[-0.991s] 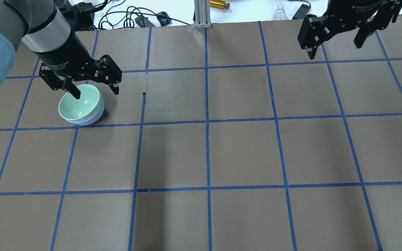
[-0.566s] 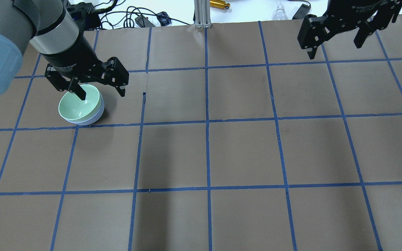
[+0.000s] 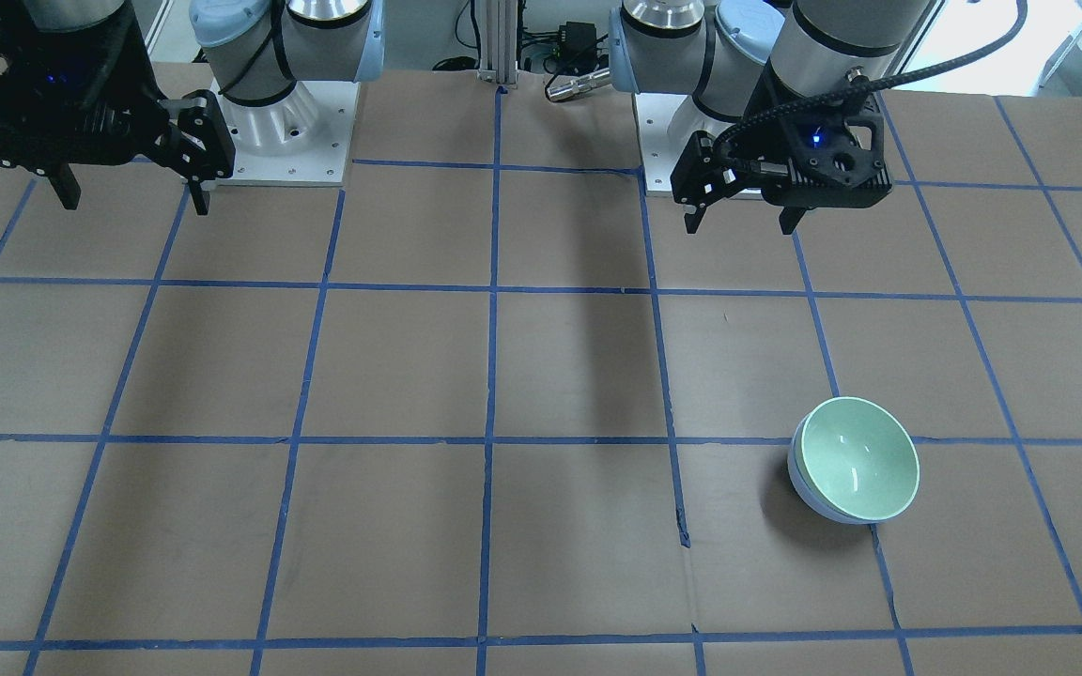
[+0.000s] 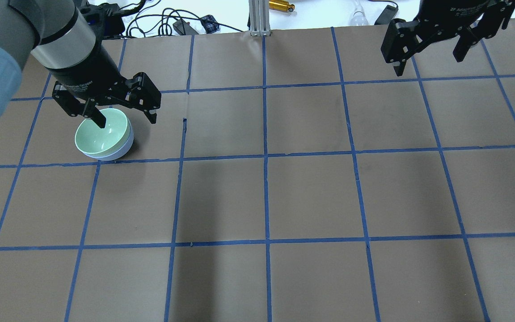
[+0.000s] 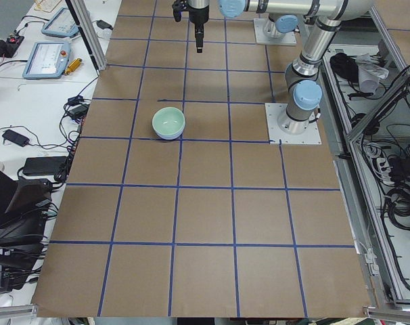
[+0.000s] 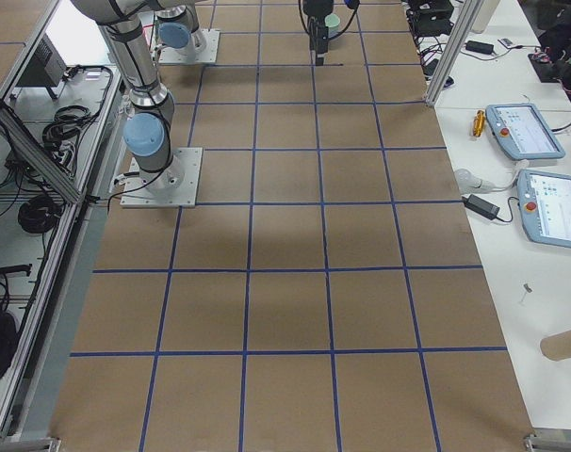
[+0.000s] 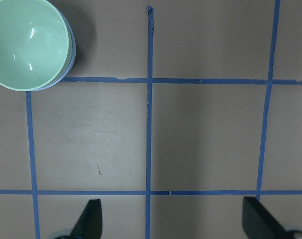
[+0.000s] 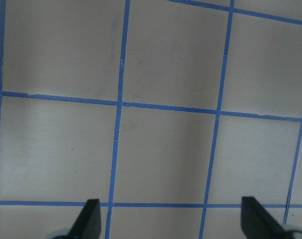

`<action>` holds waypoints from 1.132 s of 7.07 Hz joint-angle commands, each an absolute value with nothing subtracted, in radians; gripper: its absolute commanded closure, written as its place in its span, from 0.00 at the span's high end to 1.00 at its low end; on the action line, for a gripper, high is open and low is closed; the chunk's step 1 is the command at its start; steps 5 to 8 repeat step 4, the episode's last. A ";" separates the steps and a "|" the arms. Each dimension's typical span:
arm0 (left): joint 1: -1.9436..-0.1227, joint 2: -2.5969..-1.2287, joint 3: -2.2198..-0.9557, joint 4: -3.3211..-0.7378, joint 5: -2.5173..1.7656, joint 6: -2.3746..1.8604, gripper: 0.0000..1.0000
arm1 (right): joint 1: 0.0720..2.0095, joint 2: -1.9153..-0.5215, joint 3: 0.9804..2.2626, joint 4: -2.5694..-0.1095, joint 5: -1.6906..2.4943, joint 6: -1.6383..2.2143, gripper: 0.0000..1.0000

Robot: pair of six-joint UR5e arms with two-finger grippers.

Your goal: Stack green bowl on blue bowl

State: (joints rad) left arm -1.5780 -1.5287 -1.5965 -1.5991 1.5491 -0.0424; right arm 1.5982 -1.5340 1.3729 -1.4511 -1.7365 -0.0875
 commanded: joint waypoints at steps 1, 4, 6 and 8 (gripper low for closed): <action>-1.560 -1.526 -1.598 -1.601 1.548 -0.041 1.00 | 1.598 -1.534 1.373 -1.451 -1.736 -0.087 1.00; -1.560 -1.525 -1.605 -1.601 1.546 -0.041 1.00 | 1.598 -1.534 1.373 -1.451 -1.736 -0.087 1.00; -1.560 -1.525 -1.605 -1.601 1.546 -0.041 1.00 | 1.598 -1.534 1.373 -1.451 -1.736 -0.087 1.00; -1.560 -1.525 -1.605 -1.601 1.546 -0.041 1.00 | 1.598 -1.534 1.373 -1.451 -1.736 -0.087 1.00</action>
